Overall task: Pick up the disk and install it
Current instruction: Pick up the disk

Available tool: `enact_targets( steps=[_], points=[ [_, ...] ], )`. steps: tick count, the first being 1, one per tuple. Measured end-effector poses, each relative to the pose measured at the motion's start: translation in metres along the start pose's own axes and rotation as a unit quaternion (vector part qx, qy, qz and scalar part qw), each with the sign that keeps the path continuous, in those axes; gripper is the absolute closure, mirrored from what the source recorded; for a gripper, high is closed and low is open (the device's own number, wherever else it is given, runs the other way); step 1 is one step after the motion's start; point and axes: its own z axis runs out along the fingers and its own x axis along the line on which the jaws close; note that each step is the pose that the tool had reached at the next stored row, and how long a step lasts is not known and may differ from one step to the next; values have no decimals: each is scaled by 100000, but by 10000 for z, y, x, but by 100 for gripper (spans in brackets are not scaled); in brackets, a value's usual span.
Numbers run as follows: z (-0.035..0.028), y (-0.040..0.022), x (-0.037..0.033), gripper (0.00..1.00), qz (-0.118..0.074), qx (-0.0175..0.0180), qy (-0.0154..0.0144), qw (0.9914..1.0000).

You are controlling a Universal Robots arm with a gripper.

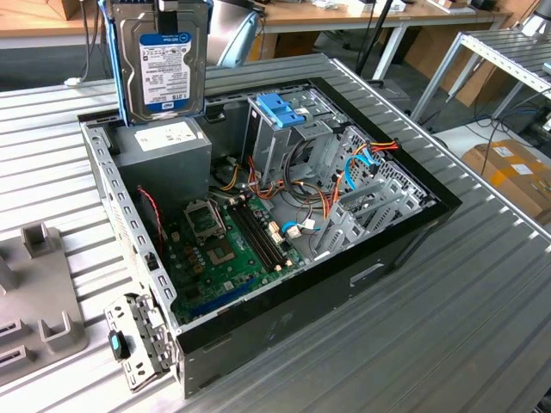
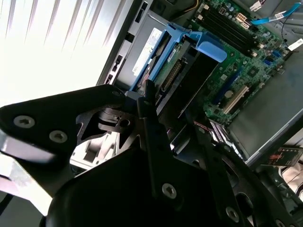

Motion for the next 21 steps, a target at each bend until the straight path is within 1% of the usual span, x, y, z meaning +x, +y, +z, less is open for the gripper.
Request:
enact_targets(
  steps=[4,8,14,16,19,21],
  points=[
    [2,-70,-2,65,-1,0,-1,100000],
    [3,-120,-3,65,1,-3,5,100000],
    [4,-125,-3,65,2,2,-1,100000],
    [-1,-125,-3,65,-7,-1,59,100000],
    [-3,-125,-3,65,-2,3,64,100000],
    [-4,-136,-3,65,1,-6,75,100000]
  ],
)
